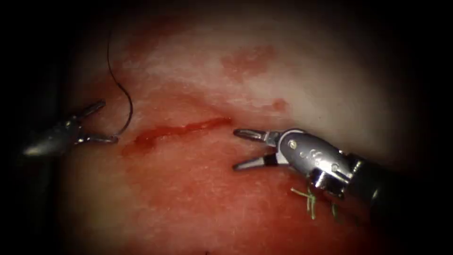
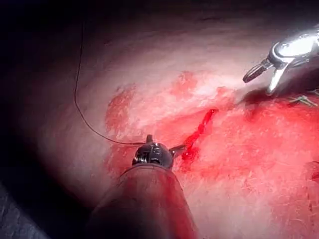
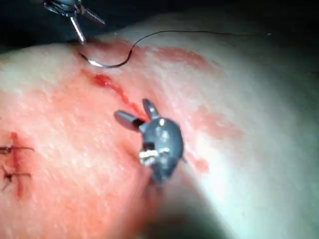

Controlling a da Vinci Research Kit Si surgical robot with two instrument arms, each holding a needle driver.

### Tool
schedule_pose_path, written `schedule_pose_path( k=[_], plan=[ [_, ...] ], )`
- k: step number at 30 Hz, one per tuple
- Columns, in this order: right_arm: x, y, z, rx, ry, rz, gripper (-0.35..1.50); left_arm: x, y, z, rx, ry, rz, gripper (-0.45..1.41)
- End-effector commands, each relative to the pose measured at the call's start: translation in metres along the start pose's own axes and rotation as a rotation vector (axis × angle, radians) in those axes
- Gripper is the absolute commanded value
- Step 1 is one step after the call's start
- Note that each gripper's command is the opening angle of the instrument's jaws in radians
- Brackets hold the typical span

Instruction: Wound Closure

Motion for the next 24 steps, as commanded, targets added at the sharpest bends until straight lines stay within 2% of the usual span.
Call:
schedule_pose_path(
  k=[1, 2, 6, 9, 19, 21, 22, 23, 24],
  plan=[
    [-0.0001, 0.0003, 0.0009, 0.001, 0.003, -0.003, 0.67, -0.0006, 0.0000, 0.0012, -0.011, -0.020, 0.000, 0.48],
    [-0.0001, 0.0003, 0.0009, 0.001, 0.003, -0.003, 0.67, -0.0016, -0.0001, 0.0021, -0.019, -0.066, -0.012, 0.48],
    [-0.0001, 0.0002, 0.0010, 0.002, 0.000, -0.003, 0.68, -0.0029, -0.0001, 0.0032, -0.053, -0.095, -0.031, 0.48],
    [-0.0002, 0.0001, 0.0011, 0.002, 0.001, -0.004, 0.68, -0.0044, -0.0002, 0.0046, -0.084, -0.130, -0.071, 0.40],
    [-0.0002, 0.0000, 0.0011, 0.002, 0.001, -0.005, 0.68, -0.0060, -0.0016, 0.0060, -0.094, -0.163, -0.104, 0.35],
    [-0.0002, 0.0000, 0.0012, 0.001, 0.001, -0.005, 0.68, -0.0071, -0.0013, 0.0065, -0.109, -0.192, -0.095, 0.26],
    [-0.0001, -0.0001, 0.0014, 0.000, 0.001, -0.005, 0.68, -0.0075, -0.0010, 0.0067, -0.123, -0.208, -0.092, 0.16],
    [-0.0001, -0.0001, 0.0014, 0.000, 0.001, -0.005, 0.68, -0.0075, -0.0010, 0.0067, -0.123, -0.208, -0.092, 0.16],
    [-0.0001, -0.0001, 0.0015, -0.001, 0.001, 0.013, 0.68, -0.0077, -0.0007, 0.0068, -0.146, -0.220, -0.088, -0.04]
  ],
)
